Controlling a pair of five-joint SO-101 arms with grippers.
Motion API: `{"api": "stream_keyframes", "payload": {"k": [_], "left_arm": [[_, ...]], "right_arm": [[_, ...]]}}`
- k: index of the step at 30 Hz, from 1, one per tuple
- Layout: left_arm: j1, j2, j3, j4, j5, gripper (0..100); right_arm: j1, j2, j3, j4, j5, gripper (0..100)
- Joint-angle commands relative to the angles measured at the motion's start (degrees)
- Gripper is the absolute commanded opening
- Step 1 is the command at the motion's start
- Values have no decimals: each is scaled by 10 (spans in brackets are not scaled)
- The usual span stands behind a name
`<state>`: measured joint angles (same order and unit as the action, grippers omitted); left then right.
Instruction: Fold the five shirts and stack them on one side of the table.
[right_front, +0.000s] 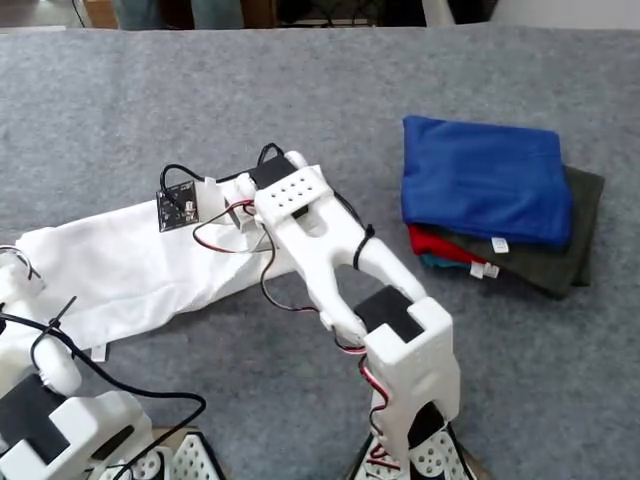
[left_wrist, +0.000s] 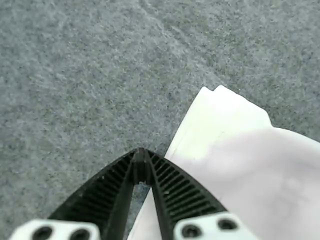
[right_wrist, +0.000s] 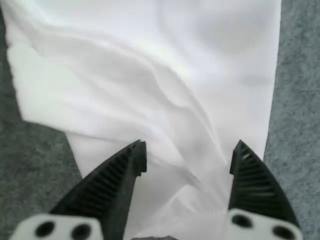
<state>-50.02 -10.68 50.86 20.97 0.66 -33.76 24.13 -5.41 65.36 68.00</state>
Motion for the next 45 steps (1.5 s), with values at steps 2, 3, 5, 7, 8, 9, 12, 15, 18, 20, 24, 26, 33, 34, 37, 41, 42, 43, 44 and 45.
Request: {"api": "stream_keyframes", "payload": {"k": [2,3,5,7,8,9,12,15,18,20,24,26,33,34,37,41,42,43,44,45], "left_arm": [[-2,-2,-10,-4,2,32],[-2,-2,-10,-4,2,32],[-2,-2,-10,-4,2,32],[-2,-2,-10,-4,2,32],[-2,-2,-10,-4,2,32],[-2,-2,-10,-4,2,32],[-2,-2,-10,-4,3,32],[-2,-2,-10,-4,3,32],[-2,-2,-10,-4,3,32],[-2,-2,-10,-4,3,32],[-2,-2,-10,-4,3,32],[-2,-2,-10,-4,3,32],[-2,-2,-10,-4,3,32],[-2,-2,-10,-4,3,32],[-2,-2,-10,-4,3,32],[-2,-2,-10,-4,3,32],[-2,-2,-10,-4,3,32],[-2,-2,-10,-4,3,32],[-2,-2,-10,-4,4,32],[-1,-2,-10,-4,4,32]], "right_arm": [[21,-69,-23,-4,-26,277],[25,-82,-23,8,-32,266],[28,-109,-23,46,-39,213],[30,-138,-23,82,-50,129],[31,-152,-23,99,-59,75],[30,-161,-22,122,-70,17],[23,-166,-7,167,-79,33],[-9,-145,47,151,-120,16],[-27,-121,89,74,-185,15],[-31,-109,100,19,-217,15],[-39,-84,89,-55,-243,15],[-40,-69,78,-84,-243,15],[-34,-23,22,-101,-243,15],[-29,-26,19,-94,-243,15],[-20,-61,-4,-25,-243,15],[-25,-129,-7,113,-241,15],[-26,-142,-6,143,-240,15],[-33,-152,-1,163,-239,15],[-37,-154,7,172,-239,15],[-40,-153,17,177,-239,15]]}}
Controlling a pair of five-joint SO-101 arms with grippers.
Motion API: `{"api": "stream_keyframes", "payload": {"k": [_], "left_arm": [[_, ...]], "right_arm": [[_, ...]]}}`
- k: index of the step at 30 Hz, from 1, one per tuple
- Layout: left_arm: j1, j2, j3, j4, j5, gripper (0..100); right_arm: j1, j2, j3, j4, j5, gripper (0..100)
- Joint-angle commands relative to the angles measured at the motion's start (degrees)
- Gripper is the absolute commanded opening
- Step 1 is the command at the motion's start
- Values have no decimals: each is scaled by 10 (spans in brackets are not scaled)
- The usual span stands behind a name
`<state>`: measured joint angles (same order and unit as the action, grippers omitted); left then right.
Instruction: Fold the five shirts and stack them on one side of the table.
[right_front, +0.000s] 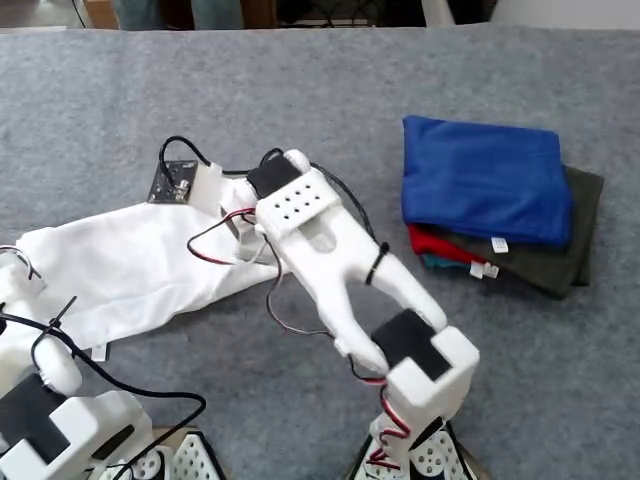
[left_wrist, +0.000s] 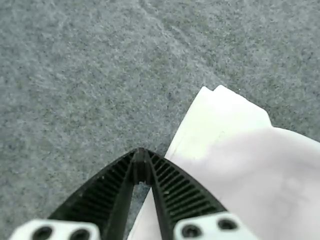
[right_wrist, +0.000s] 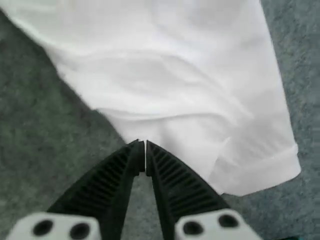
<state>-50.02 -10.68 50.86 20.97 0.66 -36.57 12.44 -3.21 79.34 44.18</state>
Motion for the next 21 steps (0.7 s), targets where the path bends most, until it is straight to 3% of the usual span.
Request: {"api": "stream_keyframes", "payload": {"k": [1,11,21], "left_arm": [[-1,-2,-10,-4,4,32],[-1,-2,-11,-4,4,32],[1,-2,-10,-4,3,32]], "right_arm": [[-18,-35,7,33,-2,15],[-56,68,31,-142,-4,15],[-49,170,-109,-148,-4,15]]}}
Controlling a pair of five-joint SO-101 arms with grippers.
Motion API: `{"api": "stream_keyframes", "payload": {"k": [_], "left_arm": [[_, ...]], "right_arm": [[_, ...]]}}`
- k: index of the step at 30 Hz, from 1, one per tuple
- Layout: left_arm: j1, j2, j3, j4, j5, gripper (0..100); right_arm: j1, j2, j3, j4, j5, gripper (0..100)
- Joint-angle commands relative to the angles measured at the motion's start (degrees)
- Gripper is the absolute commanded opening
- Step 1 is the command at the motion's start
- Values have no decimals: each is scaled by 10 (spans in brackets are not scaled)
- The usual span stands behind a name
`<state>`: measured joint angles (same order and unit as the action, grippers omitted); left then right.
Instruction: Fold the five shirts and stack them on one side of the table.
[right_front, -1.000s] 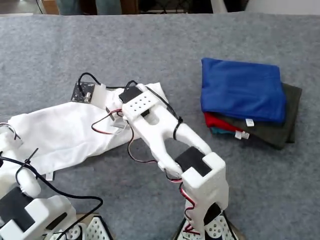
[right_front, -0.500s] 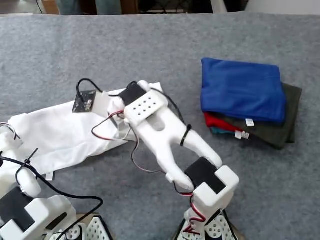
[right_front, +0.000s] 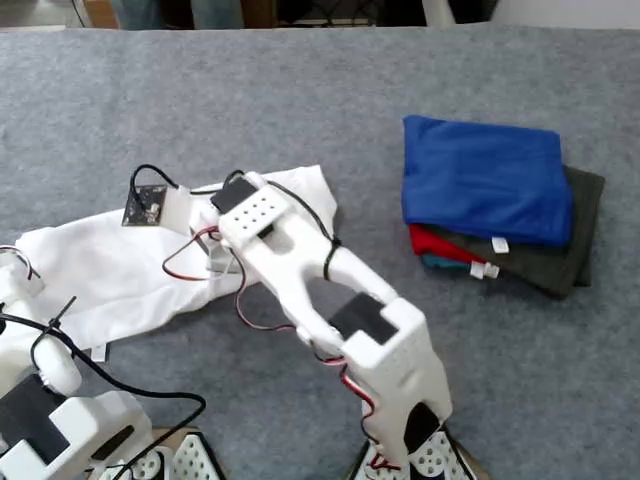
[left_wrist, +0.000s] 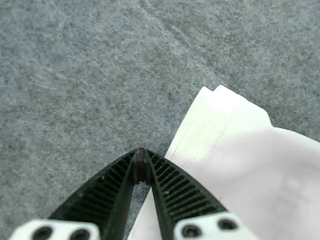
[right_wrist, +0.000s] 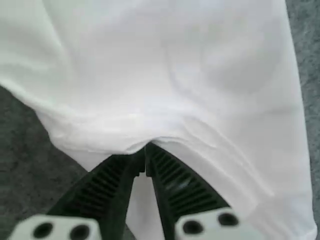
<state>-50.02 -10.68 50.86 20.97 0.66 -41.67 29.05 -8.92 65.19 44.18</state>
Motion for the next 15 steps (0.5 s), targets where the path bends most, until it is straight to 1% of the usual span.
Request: {"api": "stream_keyframes", "payload": {"k": [1,7,12,15], "left_arm": [[1,-2,-10,-4,3,32],[2,-2,-10,-4,3,32],[2,-2,-10,-4,3,32],[2,-2,-10,-4,3,32]], "right_arm": [[2,9,-64,-6,-4,15],[3,22,-97,-4,-4,15],[2,24,-155,76,-3,15],[4,24,-169,80,-4,15]]}}
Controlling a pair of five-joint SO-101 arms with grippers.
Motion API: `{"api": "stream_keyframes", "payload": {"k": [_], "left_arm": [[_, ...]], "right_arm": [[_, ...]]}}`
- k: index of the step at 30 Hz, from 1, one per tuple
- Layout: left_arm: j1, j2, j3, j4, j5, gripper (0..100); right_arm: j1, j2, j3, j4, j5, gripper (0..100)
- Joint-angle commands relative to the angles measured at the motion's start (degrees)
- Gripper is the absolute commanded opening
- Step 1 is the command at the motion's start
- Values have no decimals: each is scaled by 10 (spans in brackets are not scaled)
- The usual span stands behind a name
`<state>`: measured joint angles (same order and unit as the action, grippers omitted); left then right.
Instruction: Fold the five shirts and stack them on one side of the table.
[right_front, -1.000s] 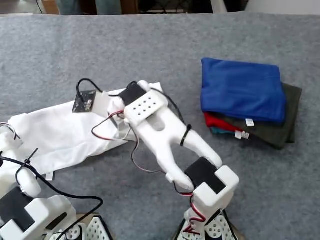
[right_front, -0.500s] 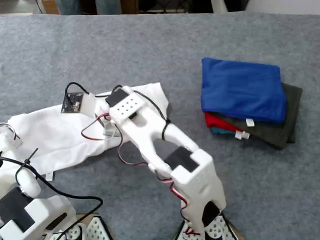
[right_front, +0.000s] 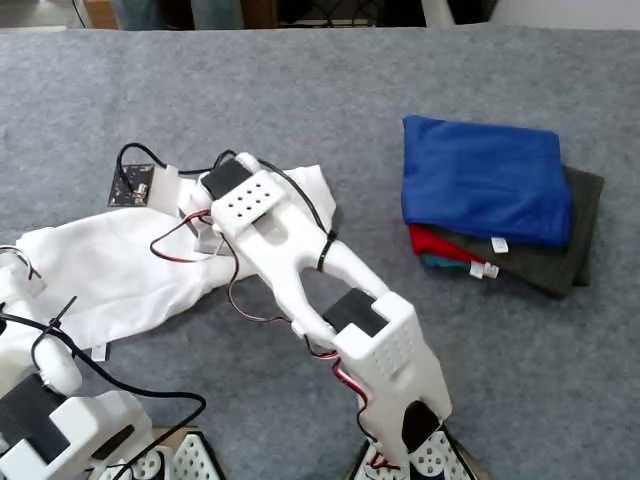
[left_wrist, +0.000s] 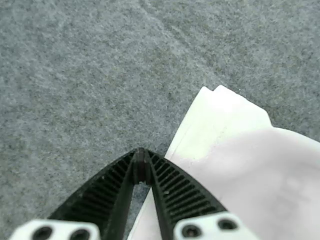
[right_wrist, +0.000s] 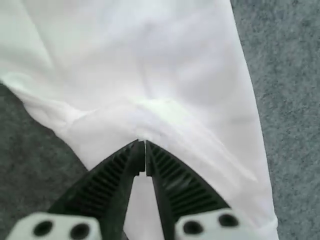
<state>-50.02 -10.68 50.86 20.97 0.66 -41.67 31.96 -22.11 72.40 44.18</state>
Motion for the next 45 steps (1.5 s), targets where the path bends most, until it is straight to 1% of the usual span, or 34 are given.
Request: {"api": "stream_keyframes", "payload": {"k": [1,8,12,14,17,20,22,25,27,28,33,36,41,45], "left_arm": [[2,-2,-10,-4,3,32],[2,-2,-10,-4,2,33],[7,-8,-10,0,1,33],[14,-14,-28,38,1,32],[32,-41,-75,140,0,33],[54,-84,-167,305,-34,39],[55,-103,-230,411,-43,86],[36,-98,-302,508,-47,155],[14,-76,-337,540,-55,174],[6,-58,-352,551,-70,178],[0,91,-435,608,-163,182],[-2,184,-502,638,-216,201],[-7,276,-591,641,-244,202],[-12,321,-631,642,-273,202]], "right_arm": [[6,-3,-36,6,-4,15],[9,95,-56,-7,-4,15],[32,77,-124,56,-4,15],[45,55,-174,105,-4,15],[62,18,-256,195,-4,15],[76,0,-324,254,-3,15],[84,-3,-354,281,-4,15],[98,-8,-356,287,-4,15],[102,-16,-341,287,-4,15],[102,-20,-328,287,-4,15],[99,-44,-262,287,-4,15],[99,-60,-231,287,-4,15],[102,-77,-205,287,-4,15],[103,-78,-200,287,-4,15]]}}
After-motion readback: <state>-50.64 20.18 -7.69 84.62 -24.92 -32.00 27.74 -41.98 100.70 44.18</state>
